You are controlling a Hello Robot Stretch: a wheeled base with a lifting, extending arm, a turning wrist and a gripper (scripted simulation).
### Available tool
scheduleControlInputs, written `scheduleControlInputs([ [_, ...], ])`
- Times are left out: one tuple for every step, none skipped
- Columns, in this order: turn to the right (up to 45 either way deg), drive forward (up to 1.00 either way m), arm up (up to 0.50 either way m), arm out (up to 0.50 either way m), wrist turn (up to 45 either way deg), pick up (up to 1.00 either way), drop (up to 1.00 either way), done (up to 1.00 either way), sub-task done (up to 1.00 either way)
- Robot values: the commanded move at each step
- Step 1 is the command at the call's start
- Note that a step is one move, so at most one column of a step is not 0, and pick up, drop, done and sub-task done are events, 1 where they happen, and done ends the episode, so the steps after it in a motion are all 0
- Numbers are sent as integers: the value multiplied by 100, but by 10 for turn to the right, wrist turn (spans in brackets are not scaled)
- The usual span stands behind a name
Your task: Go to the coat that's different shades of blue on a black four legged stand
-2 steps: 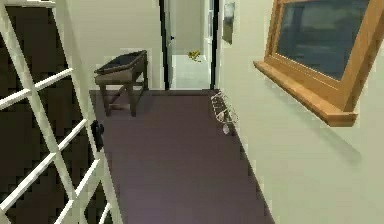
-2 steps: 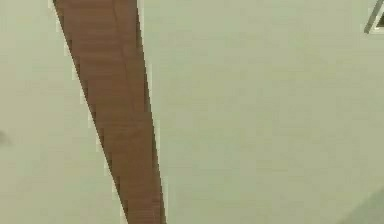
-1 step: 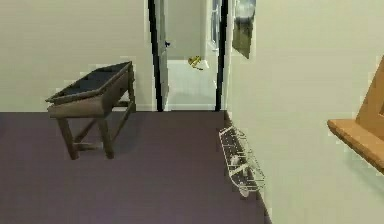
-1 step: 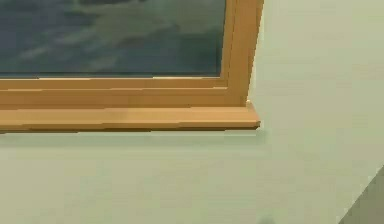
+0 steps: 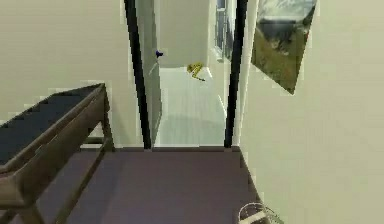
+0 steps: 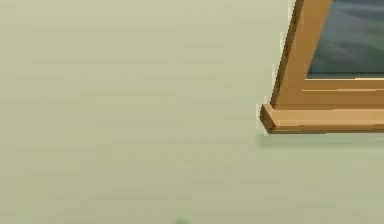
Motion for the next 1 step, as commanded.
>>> scheduleControlInputs([
  [-30,0,0,0,0,0,0,0,0],
])
